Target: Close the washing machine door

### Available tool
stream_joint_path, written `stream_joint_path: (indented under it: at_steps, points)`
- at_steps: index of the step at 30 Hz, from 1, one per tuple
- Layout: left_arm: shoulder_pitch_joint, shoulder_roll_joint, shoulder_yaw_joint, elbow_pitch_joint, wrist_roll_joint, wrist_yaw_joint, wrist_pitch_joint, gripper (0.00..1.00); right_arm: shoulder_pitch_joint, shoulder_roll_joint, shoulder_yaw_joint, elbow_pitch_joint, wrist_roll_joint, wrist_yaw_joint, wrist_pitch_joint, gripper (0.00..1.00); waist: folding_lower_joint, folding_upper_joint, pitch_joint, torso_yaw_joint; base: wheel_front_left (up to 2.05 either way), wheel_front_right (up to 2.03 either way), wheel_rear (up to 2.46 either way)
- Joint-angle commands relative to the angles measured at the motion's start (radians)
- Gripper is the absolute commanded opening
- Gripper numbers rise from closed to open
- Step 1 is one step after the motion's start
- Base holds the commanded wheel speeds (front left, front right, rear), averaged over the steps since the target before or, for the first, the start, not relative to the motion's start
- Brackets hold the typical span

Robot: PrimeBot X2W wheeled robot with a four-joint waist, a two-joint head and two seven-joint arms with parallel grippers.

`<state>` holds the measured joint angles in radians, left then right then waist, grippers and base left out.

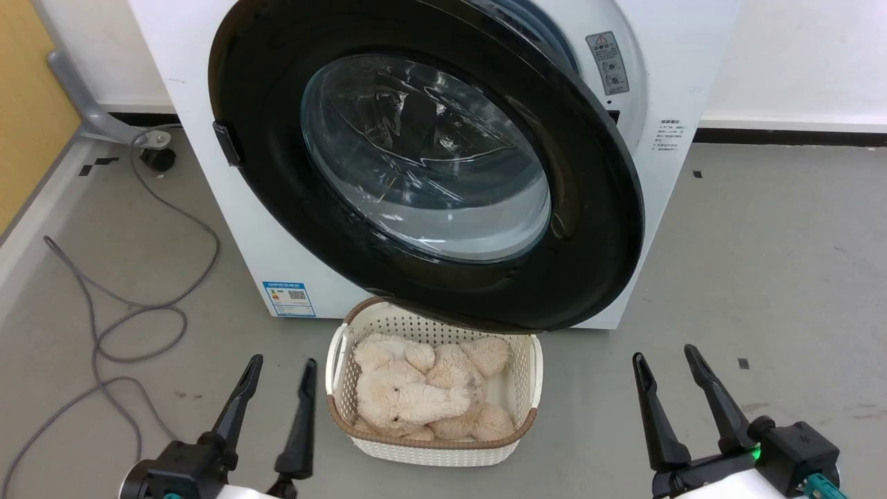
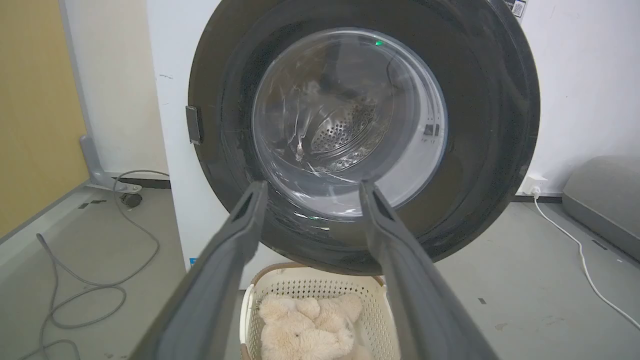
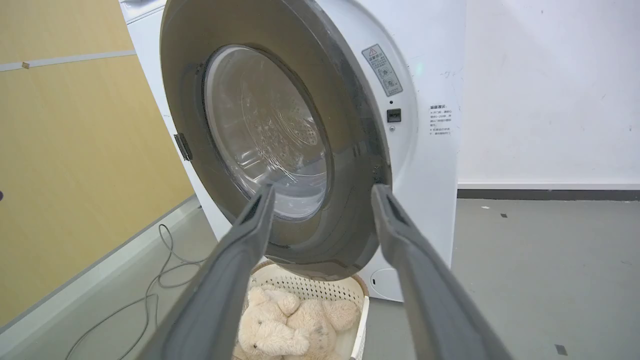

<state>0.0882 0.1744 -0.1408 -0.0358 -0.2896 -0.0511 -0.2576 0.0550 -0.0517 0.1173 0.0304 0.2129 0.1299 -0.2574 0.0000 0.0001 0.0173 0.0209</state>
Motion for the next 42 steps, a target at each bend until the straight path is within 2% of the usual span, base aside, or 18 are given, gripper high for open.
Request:
stream_joint_path:
  at_steps: [1, 3, 4, 5, 6, 12, 19, 33, 42]
  points:
    - [0.012, -0.005, 0.006, 0.002, 0.017, -0.01, -0.004, 1.0, 0.011, 0.001, -0.002, -0.004, 0.003, 0.001, -0.004, 1.0, 0.0, -0.0001, 0.001, 0.002, 0.0, 0.0, 0.0]
    - [0.009, -0.017, 0.011, 0.004, 0.035, -0.02, -0.004, 1.0, 0.011, 0.001, -0.004, -0.008, 0.001, 0.001, -0.004, 1.0, 0.0, -0.0001, 0.007, 0.008, 0.0, 0.0, 0.0]
    - [0.005, -0.023, 0.015, 0.004, 0.041, -0.025, -0.004, 1.0, 0.01, 0.001, 0.0, -0.009, 0.0, 0.001, -0.004, 0.47, 0.0, -0.0001, 0.015, 0.012, 0.0, 0.0, 0.0]
    - [0.0, -0.029, 0.018, 0.004, 0.047, -0.03, -0.004, 1.0, 0.007, 0.001, 0.007, -0.011, -0.002, 0.001, -0.004, 0.08, 0.0, -0.0001, 0.022, 0.016, 0.0, 0.0, 0.0]
    - [-0.005, -0.035, 0.021, 0.004, 0.052, -0.034, -0.004, 1.0, 0.004, 0.001, 0.015, -0.011, -0.005, 0.001, -0.004, 0.0, 0.0, -0.0001, 0.029, 0.021, 0.0, 0.0, 0.0]
    - [-0.032, -0.067, 0.036, 0.01, 0.068, -0.054, -0.004, 1.0, -0.061, -0.055, 0.088, 0.008, -0.021, 0.001, -0.004, 0.0, 0.0, -0.0001, 0.084, 0.051, 0.0, 0.0, 0.0]
    - [-0.09, -0.09, 0.039, 0.011, 0.072, -0.07, -0.004, 1.0, -0.224, -0.158, 0.129, 0.059, 0.007, 0.001, 0.03, 0.0, 0.0, -0.0001, 0.17, 0.092, 0.0, 0.0, 0.0]
    - [-0.197, -0.115, 0.005, -0.004, 0.083, -0.079, -0.004, 1.0, -0.57, -0.323, 0.076, 0.155, 0.125, 0.001, 0.114, 0.0, 0.0, -0.0001, 0.336, 0.153, 0.0, 0.0, 0.0]
    - [-0.244, -0.118, -0.012, -0.01, 0.083, -0.079, -0.004, 1.0, -0.742, -0.379, 0.034, 0.233, 0.182, 0.001, 0.141, 0.0, 0.0, -0.0001, 0.417, 0.168, 0.0, 0.0, 0.0]
